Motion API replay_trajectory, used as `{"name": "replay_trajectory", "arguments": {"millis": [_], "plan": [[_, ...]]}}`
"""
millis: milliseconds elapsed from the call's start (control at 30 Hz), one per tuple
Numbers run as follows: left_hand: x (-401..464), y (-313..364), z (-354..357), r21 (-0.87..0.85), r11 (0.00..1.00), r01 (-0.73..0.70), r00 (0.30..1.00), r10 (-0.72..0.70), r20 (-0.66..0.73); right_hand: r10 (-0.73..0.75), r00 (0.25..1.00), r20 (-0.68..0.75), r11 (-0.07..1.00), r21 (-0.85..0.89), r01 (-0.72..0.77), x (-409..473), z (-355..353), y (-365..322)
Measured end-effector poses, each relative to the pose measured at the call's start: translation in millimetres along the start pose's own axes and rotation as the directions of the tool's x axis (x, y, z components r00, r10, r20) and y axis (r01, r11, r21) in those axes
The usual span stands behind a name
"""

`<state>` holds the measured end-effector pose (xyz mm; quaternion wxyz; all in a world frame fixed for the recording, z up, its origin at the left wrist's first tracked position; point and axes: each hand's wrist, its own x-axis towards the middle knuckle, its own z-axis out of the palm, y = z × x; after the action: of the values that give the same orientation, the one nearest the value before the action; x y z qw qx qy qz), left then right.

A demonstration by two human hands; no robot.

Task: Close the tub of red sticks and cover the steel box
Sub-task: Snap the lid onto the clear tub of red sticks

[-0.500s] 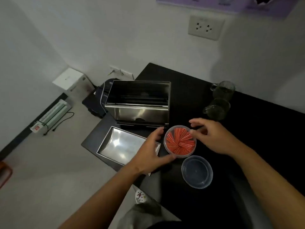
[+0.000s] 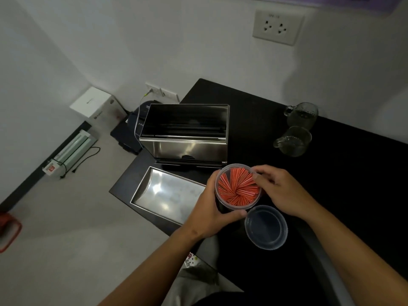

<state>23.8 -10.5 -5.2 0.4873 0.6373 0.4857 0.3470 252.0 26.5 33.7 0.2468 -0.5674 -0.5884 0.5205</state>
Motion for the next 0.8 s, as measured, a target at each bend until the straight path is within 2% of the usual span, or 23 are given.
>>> {"name": "replay_trajectory", "arguments": {"millis": [133,267,333,367,433,467,567,800], "plan": [[-1,8,-9,0.009,1.0,-0.021,0.999,0.022,-0.05,-0.033,0.999,0.011,0.997,0.065,0.032,-4,4,-7],[-2,16,-19,0.003,0.999,-0.044,0.994,0.044,-0.098,-0.064,0.998,0.029,0.998,0.018,0.064,-4,3,-4],[-3,17,-24,-0.013,0.999,-0.046,0.993,0.044,-0.109,-0.047,0.998,0.04,0.99,-0.133,0.052,-2,0,3],[-4,17,-25,-0.016,0.999,-0.043,0.993,0.041,-0.112,-0.027,0.998,0.056,0.958,-0.283,0.042,0,-1,8],[-7,18,-28,-0.023,0.999,-0.038,0.993,0.035,-0.117,0.083,0.988,0.127,0.817,-0.577,0.005,3,-4,21],[-8,19,-30,-0.024,0.999,-0.038,0.992,0.035,-0.12,0.153,0.975,0.16,0.757,-0.653,-0.011,4,-4,26],[-13,18,-33,-0.02,0.999,-0.035,0.993,0.033,-0.117,0.263,0.935,0.237,0.685,-0.729,-0.008,4,2,42],[-24,18,-35,-0.013,1.0,-0.027,0.992,0.025,-0.126,0.156,0.983,0.093,0.596,-0.803,-0.018,11,25,68]]}}
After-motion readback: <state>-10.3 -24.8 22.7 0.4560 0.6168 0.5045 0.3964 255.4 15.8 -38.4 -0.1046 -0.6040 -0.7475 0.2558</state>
